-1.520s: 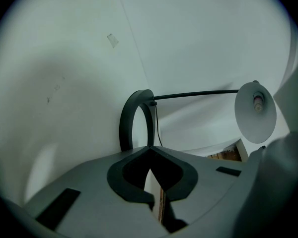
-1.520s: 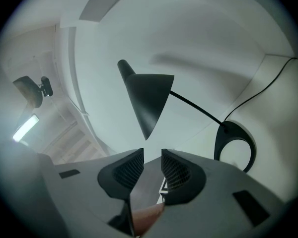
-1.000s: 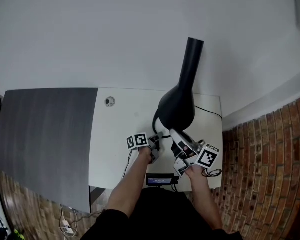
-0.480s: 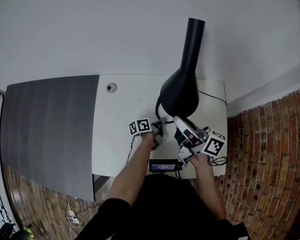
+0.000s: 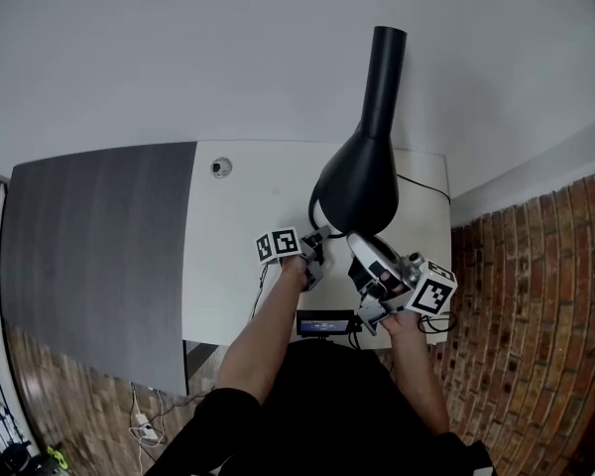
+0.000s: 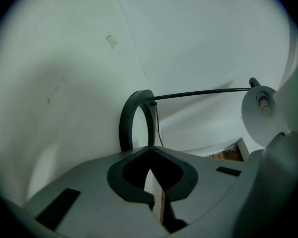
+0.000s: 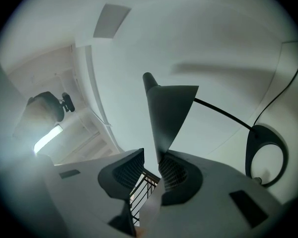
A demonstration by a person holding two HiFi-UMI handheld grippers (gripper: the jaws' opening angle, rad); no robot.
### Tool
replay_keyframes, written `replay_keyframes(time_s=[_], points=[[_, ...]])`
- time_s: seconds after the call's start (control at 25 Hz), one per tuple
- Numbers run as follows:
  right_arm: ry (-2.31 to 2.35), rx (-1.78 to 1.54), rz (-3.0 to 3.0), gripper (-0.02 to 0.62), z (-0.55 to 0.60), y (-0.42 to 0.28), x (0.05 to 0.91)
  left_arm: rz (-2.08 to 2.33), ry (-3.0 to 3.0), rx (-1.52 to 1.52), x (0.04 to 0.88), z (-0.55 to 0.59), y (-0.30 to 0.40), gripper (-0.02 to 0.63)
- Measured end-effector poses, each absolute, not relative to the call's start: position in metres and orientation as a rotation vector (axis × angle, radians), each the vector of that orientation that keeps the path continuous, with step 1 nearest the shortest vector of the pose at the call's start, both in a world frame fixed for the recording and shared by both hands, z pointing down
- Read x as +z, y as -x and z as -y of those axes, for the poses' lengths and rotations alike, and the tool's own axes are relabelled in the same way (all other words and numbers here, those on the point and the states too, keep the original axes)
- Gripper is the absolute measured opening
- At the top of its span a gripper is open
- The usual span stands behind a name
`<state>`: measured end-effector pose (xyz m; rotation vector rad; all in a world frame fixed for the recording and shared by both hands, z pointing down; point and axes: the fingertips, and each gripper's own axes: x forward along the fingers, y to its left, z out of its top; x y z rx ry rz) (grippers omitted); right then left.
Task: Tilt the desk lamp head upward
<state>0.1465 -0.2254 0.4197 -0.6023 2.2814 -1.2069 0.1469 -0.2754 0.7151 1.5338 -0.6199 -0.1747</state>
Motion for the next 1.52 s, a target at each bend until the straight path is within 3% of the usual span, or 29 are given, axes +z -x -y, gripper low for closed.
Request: replay_keyframes(time_s=[1.52], points=[[0.526,-1.068,-2.365,0.092,0.195,-0.141,0.365,0.618,-1.533,-0.176,0.716,0.275,-0.147,0.009]])
